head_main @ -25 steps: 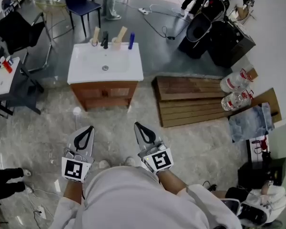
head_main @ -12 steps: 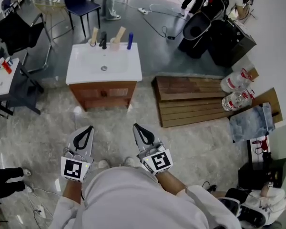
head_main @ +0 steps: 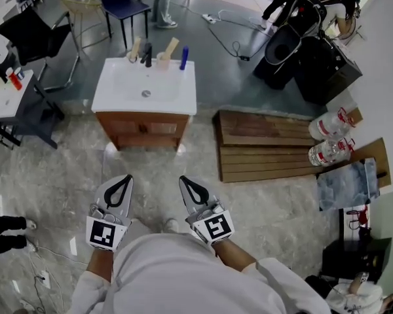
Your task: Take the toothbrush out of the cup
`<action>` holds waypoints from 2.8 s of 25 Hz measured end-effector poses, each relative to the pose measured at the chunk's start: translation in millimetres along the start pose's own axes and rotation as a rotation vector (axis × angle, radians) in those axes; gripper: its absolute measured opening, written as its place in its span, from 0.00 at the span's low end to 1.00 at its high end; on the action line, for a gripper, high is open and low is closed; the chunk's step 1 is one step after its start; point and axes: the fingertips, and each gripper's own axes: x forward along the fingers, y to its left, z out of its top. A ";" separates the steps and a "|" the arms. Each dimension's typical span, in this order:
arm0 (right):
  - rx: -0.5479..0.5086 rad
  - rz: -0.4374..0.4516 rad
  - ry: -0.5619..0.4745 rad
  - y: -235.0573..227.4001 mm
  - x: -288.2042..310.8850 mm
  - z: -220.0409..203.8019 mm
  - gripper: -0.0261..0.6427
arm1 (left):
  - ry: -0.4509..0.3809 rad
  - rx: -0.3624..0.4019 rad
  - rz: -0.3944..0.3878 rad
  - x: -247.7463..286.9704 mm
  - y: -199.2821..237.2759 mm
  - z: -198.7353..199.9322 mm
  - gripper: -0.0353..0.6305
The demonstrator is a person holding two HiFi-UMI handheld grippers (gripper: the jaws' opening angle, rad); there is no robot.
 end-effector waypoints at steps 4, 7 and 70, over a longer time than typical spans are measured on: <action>0.010 0.013 -0.010 -9.0 8.6 -2.1 0.04 | 0.004 -0.003 0.017 4.1 -1.9 -7.3 0.06; 0.001 0.015 -0.011 -16.1 15.9 -5.6 0.04 | 0.024 -0.026 0.024 9.5 6.0 -12.3 0.06; 0.011 -0.027 -0.009 -227.8 356.4 10.2 0.04 | 0.029 -0.007 -0.046 315.7 276.7 -27.4 0.06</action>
